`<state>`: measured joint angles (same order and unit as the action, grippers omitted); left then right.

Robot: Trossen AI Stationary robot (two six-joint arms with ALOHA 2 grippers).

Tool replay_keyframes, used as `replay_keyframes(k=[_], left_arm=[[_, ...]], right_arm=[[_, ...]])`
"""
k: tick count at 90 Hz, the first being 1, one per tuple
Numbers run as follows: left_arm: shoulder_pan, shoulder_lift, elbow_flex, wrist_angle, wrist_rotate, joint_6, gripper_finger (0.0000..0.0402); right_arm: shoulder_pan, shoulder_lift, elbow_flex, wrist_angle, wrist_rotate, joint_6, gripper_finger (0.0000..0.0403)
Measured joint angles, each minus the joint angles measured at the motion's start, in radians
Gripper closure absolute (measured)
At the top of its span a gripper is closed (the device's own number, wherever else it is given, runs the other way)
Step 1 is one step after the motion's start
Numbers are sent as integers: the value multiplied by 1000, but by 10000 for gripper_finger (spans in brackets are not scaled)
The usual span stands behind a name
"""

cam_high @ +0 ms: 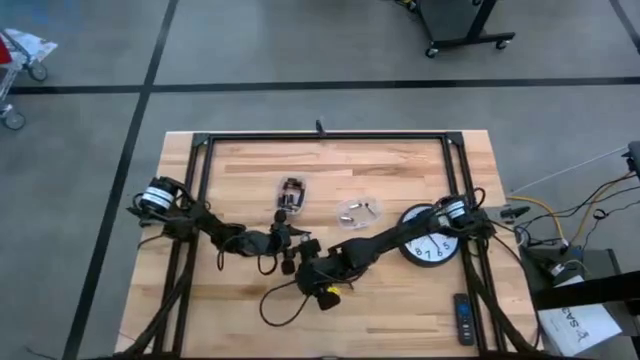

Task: Insert battery
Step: Close the black flashlight cover

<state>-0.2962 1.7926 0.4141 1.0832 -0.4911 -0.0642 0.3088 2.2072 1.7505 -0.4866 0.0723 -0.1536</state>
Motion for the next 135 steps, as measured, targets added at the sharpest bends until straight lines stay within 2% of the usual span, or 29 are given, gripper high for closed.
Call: replay_keyframes(k=[17, 32, 90, 118, 135], left_arm=[[2, -4, 0, -80, 0, -50, 256], [2, -5, -2, -124, 0, -78, 266], [2, -7, -3, -118, 3, -76, 274], [2, -7, -3, -118, 3, -76, 276], [2, -7, -3, -118, 3, -76, 277]], right_arm=[[3, 113, 152, -148, 3, -15, 185], [-1, 162, 221, -217, 22, -5, 198], [1, 158, 220, -271, 29, 76, 270], [13, 143, 213, -261, 33, 128, 344], [28, 84, 120, -261, 34, 218, 394]])
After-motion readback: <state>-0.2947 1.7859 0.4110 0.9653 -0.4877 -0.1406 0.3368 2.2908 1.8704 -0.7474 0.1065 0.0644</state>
